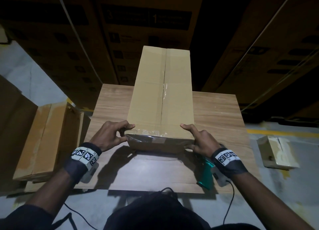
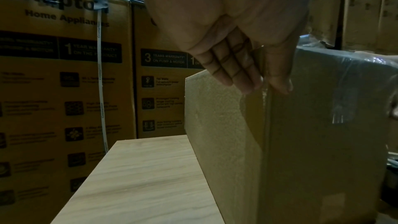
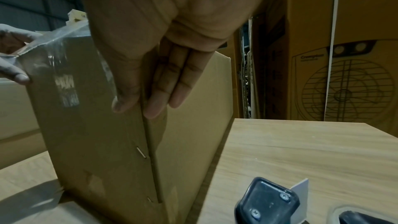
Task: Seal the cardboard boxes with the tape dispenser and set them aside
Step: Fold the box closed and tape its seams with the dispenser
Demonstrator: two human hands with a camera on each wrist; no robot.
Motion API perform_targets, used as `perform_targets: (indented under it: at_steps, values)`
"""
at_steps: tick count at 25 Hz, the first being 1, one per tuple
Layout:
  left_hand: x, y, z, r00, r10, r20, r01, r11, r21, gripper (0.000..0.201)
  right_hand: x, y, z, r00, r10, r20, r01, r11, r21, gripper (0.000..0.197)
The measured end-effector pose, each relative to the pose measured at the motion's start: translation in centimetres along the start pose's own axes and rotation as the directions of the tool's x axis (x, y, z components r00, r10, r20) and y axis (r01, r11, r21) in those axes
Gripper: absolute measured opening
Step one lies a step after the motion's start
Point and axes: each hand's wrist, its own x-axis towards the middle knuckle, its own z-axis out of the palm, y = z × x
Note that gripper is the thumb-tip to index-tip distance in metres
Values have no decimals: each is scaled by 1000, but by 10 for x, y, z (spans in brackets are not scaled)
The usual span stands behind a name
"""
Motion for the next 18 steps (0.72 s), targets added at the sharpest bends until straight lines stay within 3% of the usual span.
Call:
perform_targets:
  at_steps: [6, 11, 15, 18]
  values:
    - [-13, 1, 6, 996, 8, -85, -11, 1000, -28, 48, -2, 3, -4, 988, -152, 9, 152, 986, -72, 70]
    - [-19, 5, 7, 992, 2, -124, -4, 1000, -18, 64, -3, 4, -10, 989, -141, 38, 146, 957, -251, 73]
    - [-25, 6, 12, 983, 85, -160, -55, 981, 184, 58, -9, -6, -15, 982, -186, 20, 178, 900, -398, 73]
    - [-30, 11, 20, 954, 211, -215, -97, 891, 444, 42, -12, 2, -11, 966, -251, -66, 176, 819, -545, 73]
